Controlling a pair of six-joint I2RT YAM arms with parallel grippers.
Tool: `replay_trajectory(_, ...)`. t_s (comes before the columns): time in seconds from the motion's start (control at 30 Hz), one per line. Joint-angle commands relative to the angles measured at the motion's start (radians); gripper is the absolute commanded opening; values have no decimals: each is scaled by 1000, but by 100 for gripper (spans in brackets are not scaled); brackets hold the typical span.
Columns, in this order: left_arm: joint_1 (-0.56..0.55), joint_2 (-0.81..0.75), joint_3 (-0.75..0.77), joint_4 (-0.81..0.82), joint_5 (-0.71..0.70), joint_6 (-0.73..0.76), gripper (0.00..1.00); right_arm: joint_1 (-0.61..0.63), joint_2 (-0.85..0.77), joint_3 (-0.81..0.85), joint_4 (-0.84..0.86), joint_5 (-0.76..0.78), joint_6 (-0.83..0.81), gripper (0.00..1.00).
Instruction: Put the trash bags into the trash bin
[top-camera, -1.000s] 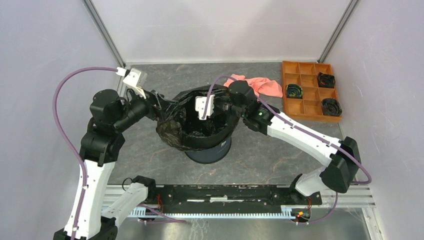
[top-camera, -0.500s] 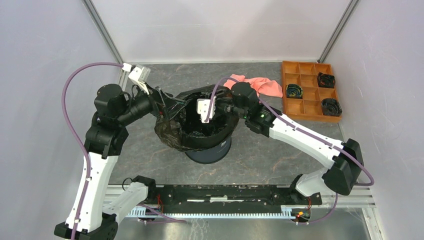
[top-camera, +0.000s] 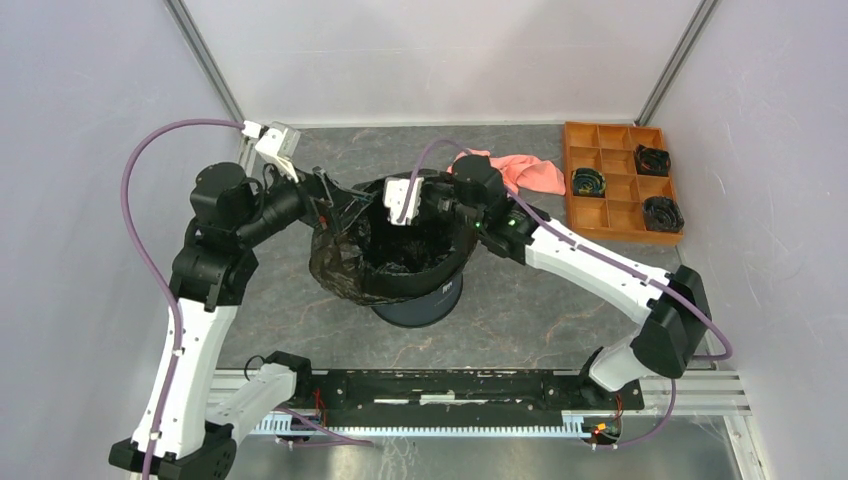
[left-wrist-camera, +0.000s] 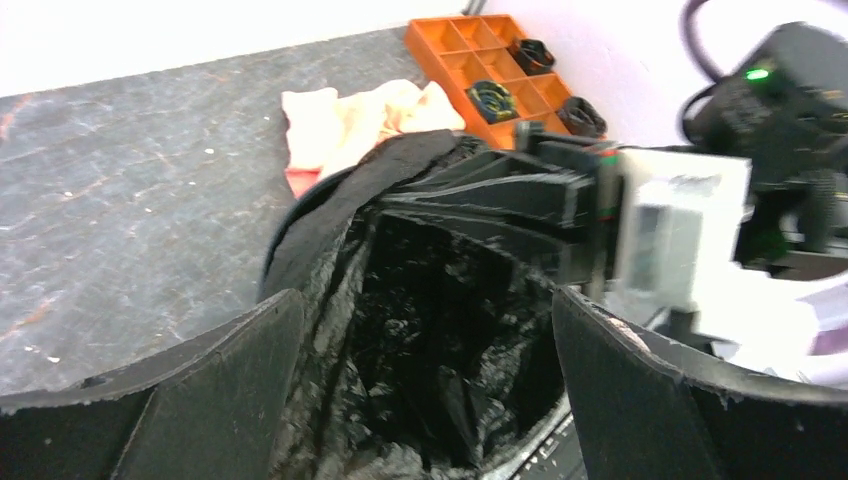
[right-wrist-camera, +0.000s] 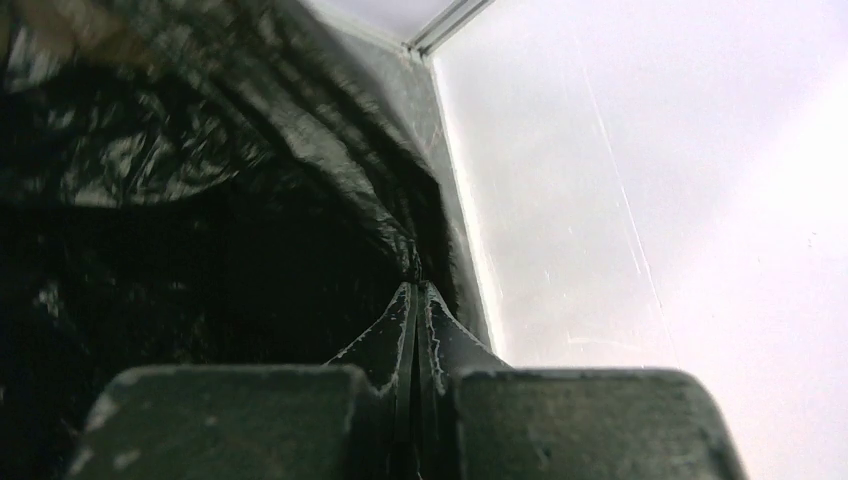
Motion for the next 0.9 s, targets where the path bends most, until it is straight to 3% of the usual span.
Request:
replay_trajectory(0.0,-2,33,42,40,-85,81,100,-34,1,128,22,-37,270,0)
replay_trajectory(0.03,-2,42,36,57,-71,82,100,-53,16,152,12,-52,349,0)
replay_trajectory(0.13,-2,55,12,100,31,95,87,-116,83,287,-106,-173,529,0)
replay_trajectory(0.3,-2,92,35,121,25,89,90,-193,145,394,-160,-347,705,0)
replay_trajectory(0.6,-13,125,5,214,22,31,89,-207,174,424,-147,-406,768,1)
replay_trajectory(0.77,-161,177,41,164,-181,191,86,-208,191,446,-133,-408,806,1)
replay_trajectory(0.87,-198,239,76,114,-290,202,76,-210,200,459,-125,-406,819,1)
